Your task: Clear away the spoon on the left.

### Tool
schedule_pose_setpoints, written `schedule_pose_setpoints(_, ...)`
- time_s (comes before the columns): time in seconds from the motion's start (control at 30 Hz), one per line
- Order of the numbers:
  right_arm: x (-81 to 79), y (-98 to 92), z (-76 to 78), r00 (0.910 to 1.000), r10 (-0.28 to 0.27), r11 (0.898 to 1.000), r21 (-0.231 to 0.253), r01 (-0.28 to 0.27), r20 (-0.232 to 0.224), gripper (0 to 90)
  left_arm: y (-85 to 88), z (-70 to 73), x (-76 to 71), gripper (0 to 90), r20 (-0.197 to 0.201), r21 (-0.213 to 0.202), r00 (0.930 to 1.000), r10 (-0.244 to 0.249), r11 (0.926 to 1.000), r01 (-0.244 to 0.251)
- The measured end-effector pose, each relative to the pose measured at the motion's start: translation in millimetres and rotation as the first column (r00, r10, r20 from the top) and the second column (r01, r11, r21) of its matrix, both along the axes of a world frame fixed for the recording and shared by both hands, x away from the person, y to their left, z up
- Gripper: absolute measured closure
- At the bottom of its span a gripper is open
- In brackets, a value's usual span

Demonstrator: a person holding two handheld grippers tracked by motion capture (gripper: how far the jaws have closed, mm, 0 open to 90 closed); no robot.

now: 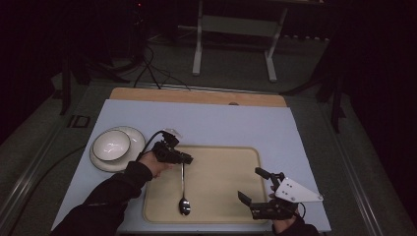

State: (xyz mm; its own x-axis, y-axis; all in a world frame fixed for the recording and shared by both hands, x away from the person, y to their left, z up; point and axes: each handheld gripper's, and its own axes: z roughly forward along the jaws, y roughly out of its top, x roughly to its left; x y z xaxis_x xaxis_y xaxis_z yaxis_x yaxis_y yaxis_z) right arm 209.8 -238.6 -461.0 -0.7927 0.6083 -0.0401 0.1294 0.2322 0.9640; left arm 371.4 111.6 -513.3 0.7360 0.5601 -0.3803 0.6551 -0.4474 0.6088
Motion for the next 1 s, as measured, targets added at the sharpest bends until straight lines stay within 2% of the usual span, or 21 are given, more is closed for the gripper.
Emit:
schedule_pose_setpoints(0.37, 0.3, 0.4, -0.3, 1.0, 0.003, 1.0, -0.003, -0.003, -0.001, 10.7, -6.6, -16.6, 2.8, 74.9, 0.015, 0.03, 0.9989, 0.045, 0.9985, -0.045)
schedule_pose_setpoints(0.7, 0.2, 0.5, -0.4, 1.0, 0.004, 1.0, -0.005, -0.004, -0.002, 10.7, -4.8, -20.4, 6.0, 74.1, 0.042, 0.042, 0.9942, 0.099, 0.994, -0.101)
schedule_pose_setpoints(0.77, 0.1, 0.4, -0.3, 1.0, 0.002, 1.0, -0.006, -0.002, 0.001, 10.7, -4.3, -21.2, 6.7, 72.2, 0.051, 0.051, 0.992, 0.116, 0.9917, -0.118)
schedule_pose_setpoints(0.8, 0.1, 0.3, -0.2, 1.0, 0.002, 1.0, -0.004, -0.002, 0.001, 10.8, -3.7, -21.9, 7.4, 72.1, 0.052, 0.048, 0.9918, 0.117, 0.9917, -0.119)
schedule_pose_setpoints(0.83, 0.2, 0.3, -0.3, 1.0, 0.002, 1.0, -0.004, -0.002, 0.0, 10.7, -3.8, -22.3, 7.6, 67.9, 0.056, 0.054, 0.9915, 0.118, 0.9912, -0.121)
schedule_pose_setpoints(0.9, 0.2, 0.3, -0.4, 1.0, 0.002, 1.0, -0.004, -0.002, -0.001, 10.7, -4.6, -22.2, 8.0, 67.5, 0.058, 0.05, 0.991, 0.12, 0.9911, -0.123)
schedule_pose_setpoints(0.93, 0.2, 0.5, -0.3, 1.0, 0.003, 1.0, -0.004, -0.003, 0.0, 10.7, -5.4, -21.7, 7.8, 63.4, 0.067, 0.056, 0.9899, 0.125, 0.9901, -0.129)
schedule_pose_setpoints(1.0, 0.1, 0.5, -0.3, 1.0, 0.003, 1.0, -0.005, -0.003, 0.0, 10.7, -6.5, -21.0, 7.9, 63.1, 0.069, 0.052, 0.9904, 0.12, 0.991, -0.123)
